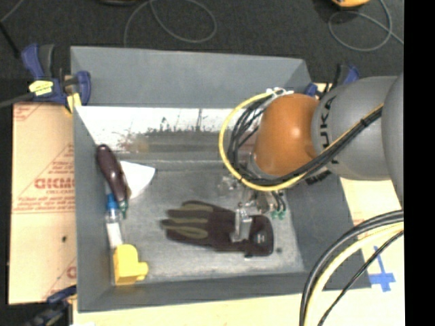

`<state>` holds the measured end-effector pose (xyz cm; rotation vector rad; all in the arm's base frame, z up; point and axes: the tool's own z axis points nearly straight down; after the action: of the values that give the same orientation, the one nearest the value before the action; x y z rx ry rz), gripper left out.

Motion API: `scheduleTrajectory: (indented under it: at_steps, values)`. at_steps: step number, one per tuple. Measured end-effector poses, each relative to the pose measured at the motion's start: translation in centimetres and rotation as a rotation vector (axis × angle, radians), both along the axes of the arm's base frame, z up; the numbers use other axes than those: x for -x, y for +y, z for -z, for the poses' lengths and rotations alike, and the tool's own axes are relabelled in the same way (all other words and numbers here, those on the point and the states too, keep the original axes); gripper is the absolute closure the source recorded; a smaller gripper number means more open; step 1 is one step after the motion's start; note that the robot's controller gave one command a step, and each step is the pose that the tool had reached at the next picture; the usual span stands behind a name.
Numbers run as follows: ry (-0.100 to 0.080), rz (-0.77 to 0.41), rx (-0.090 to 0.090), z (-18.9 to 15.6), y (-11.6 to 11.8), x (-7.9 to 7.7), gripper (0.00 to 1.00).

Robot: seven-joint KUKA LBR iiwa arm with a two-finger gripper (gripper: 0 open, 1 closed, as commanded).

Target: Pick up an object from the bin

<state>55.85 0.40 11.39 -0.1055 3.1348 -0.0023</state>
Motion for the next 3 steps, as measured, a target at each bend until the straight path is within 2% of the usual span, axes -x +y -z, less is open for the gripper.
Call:
scheduleTrajectory:
  at_steps: [1, 2, 3]
  values:
    - [0.008, -0.200, 0.000, 1.1, 1.8, 2.7, 0.00]
    - [-0.002, -0.051, -0.001, -1.9, 2.2, 2.4, 0.00]
    - [-0.001, -0.057, 0.000, 2.4, 5.4, 2.2, 0.00]
